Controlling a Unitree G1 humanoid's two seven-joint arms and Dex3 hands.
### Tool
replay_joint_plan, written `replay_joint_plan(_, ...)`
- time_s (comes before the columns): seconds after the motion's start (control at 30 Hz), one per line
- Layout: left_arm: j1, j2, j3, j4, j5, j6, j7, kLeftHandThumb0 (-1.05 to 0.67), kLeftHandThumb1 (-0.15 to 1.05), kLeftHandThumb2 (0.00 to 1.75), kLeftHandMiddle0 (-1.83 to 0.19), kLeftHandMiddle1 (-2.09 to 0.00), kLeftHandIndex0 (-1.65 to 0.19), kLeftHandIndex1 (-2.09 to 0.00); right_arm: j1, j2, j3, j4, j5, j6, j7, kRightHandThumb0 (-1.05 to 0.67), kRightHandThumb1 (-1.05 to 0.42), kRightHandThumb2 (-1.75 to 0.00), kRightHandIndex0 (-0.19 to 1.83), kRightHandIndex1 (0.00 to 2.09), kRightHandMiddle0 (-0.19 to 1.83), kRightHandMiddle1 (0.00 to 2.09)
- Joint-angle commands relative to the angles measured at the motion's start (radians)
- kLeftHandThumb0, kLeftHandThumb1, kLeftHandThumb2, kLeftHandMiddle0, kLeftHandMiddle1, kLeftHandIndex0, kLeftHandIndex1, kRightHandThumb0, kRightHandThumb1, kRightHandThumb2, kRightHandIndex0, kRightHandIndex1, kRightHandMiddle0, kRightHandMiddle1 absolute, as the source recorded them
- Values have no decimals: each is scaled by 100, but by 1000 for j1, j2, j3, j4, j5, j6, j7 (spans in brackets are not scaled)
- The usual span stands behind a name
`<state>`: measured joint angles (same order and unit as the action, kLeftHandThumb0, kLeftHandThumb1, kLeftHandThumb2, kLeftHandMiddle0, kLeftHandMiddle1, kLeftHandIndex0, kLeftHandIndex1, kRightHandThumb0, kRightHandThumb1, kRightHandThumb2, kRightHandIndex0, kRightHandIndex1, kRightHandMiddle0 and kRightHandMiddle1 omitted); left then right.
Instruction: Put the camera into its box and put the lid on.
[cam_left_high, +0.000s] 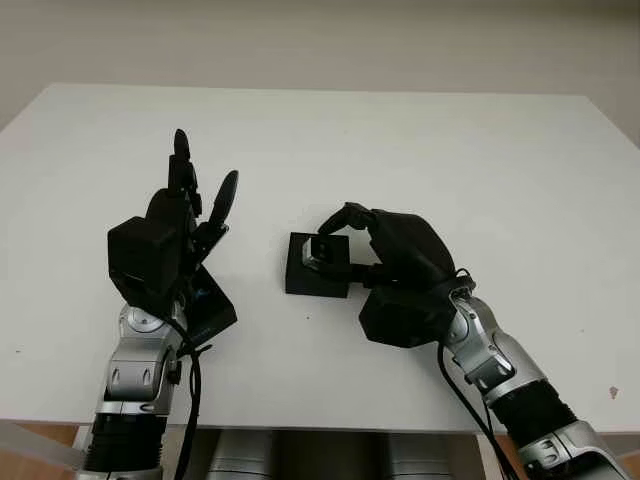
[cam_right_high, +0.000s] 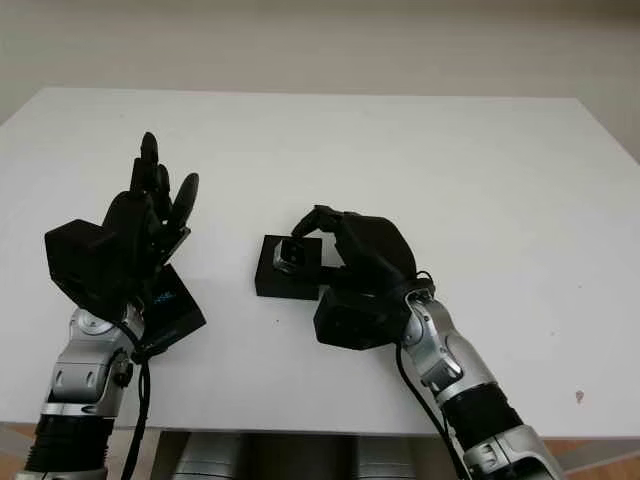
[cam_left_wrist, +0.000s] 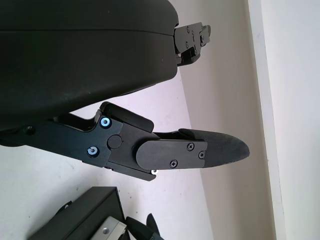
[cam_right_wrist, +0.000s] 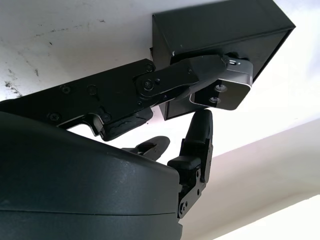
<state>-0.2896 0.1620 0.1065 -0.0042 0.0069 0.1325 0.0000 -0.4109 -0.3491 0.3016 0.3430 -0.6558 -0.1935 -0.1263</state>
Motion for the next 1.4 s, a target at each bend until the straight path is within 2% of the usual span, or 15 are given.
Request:
replay_joint_plan(0.0, 3, 7, 2, -24, 7, 3, 3, -74, 105, 39, 19, -1, 19, 0, 15, -20, 6, 22, 1, -18, 6, -39, -86, -5, 51, 18, 53, 132)
replay_joint_plan(0.13, 4, 8, 3, -28, 10, 11, 1, -75, 105, 39, 19, 0, 19, 0, 9, -29, 8, 44, 15, -67, 10, -38, -86, -5, 51, 18, 53, 132)
replay_joint_plan(0.27, 3, 7, 3, -28, 8, 13, 0, -75, 105, 39, 19, 0, 19, 0, 6, -33, 7, 61, 33, -100, 20, -38, -88, -6, 48, 17, 47, 141)
replay_joint_plan(0.67, 3, 1, 4, -21, -2, 6, -2, -74, 105, 39, 19, 0, 19, 0, -3, -42, 3, 94, 59, -176, 28, -32, -93, -6, 45, 16, 19, 183)
replay_joint_plan(0.97, 2, 7, -1, -24, 16, 13, 4, -74, 105, 41, 19, 0, 19, 0, -5, -39, 1, 95, 64, -164, 46, -44, -90, -5, 44, 15, 21, 199)
replay_joint_plan(1.1, 2, 4, 2, -23, 7, 12, 0, -73, 105, 40, 19, 0, 19, 0, -7, -39, 2, 95, 61, -162, 48, -46, -90, -5, 44, 15, 24, 192)
replay_joint_plan(1.37, -2, 3, 2, -14, -12, 9, -13, -73, 105, 39, 19, 0, 19, 0, -12, -26, 13, 87, 29, -120, 32, -46, -90, -5, 46, 18, 41, 142)
